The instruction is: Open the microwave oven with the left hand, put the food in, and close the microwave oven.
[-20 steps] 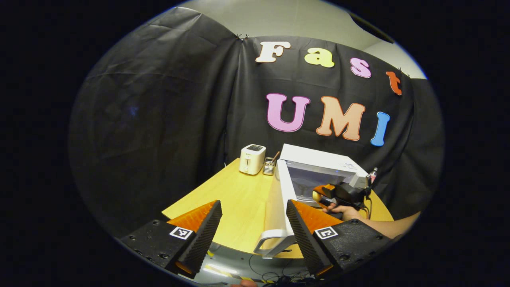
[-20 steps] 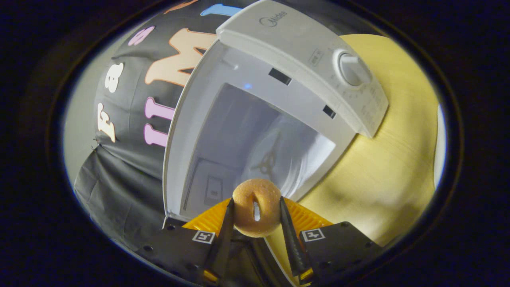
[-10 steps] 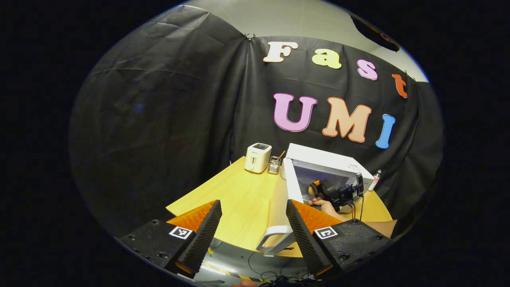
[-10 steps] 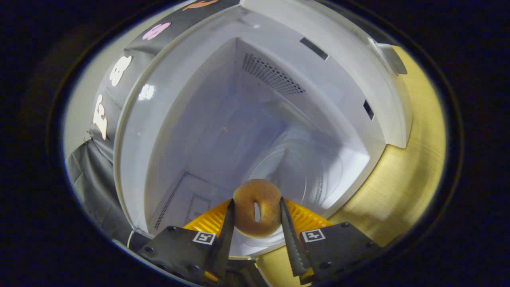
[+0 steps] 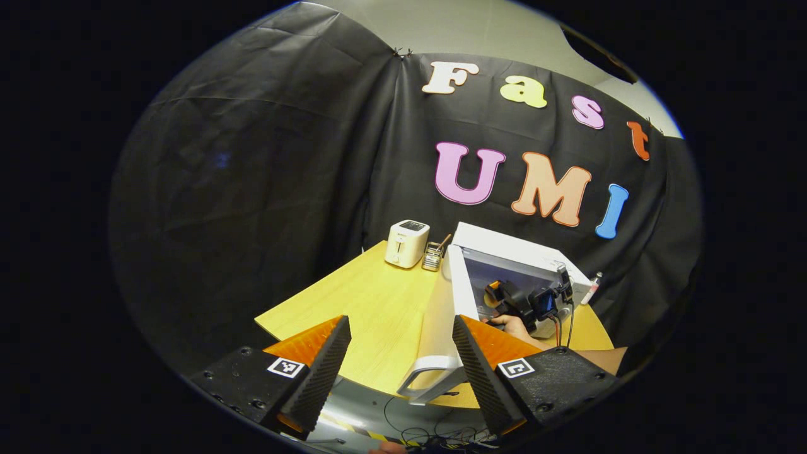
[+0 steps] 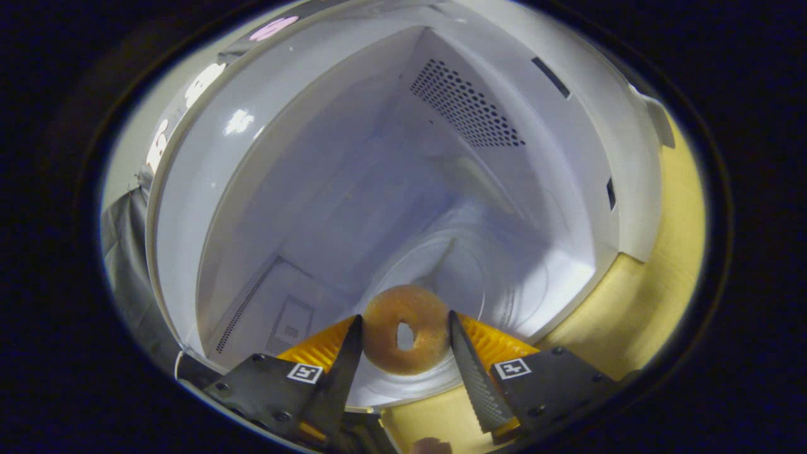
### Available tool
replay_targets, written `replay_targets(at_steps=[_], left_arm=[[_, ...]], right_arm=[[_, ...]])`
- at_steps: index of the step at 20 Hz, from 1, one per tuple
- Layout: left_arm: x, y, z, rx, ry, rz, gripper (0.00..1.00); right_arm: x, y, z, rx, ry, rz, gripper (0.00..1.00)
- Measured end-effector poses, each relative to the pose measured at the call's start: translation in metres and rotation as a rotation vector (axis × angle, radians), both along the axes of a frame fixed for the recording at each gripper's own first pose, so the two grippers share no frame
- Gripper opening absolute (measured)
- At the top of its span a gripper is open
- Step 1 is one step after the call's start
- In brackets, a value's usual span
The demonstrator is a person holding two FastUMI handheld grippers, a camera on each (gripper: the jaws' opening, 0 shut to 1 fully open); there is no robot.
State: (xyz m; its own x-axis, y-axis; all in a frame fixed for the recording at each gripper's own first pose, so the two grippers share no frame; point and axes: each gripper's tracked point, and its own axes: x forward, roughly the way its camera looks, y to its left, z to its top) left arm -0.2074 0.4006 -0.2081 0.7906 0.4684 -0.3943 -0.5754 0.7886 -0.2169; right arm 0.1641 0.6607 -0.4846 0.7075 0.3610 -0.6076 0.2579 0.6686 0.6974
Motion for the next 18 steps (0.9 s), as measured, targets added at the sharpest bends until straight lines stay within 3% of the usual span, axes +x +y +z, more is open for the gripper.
replay_targets(at_steps=[4,5,6,12,13,14,18], left_arm=[[0.002,0.000,-0.001,0.001,0.010,-0.016,0.95],[0.003,0.001,-0.001,0.003,0.014,-0.017,0.96],[0.003,0.001,0.000,0.004,0.018,-0.018,0.96],[0.003,0.003,-0.002,0.042,0.049,-0.027,0.96],[0.004,0.004,-0.001,0.062,0.064,-0.027,0.96],[0.003,0.003,0.000,0.074,0.075,-0.028,0.96],[0.000,0.009,0.004,0.120,0.098,-0.018,0.95]], right_arm=[[0.000,0.001,0.006,-0.064,-0.055,0.053,0.90],[0.001,0.000,0.011,-0.070,-0.070,0.050,0.87],[0.002,-0.002,0.013,-0.073,-0.073,0.048,0.90],[-0.006,-0.018,0.022,-0.129,-0.132,0.115,0.90],[-0.011,-0.021,0.028,-0.145,-0.157,0.138,0.99],[-0.016,-0.025,0.034,-0.173,-0.187,0.170,0.90],[-0.037,-0.043,0.060,-0.225,-0.267,0.272,0.90]])
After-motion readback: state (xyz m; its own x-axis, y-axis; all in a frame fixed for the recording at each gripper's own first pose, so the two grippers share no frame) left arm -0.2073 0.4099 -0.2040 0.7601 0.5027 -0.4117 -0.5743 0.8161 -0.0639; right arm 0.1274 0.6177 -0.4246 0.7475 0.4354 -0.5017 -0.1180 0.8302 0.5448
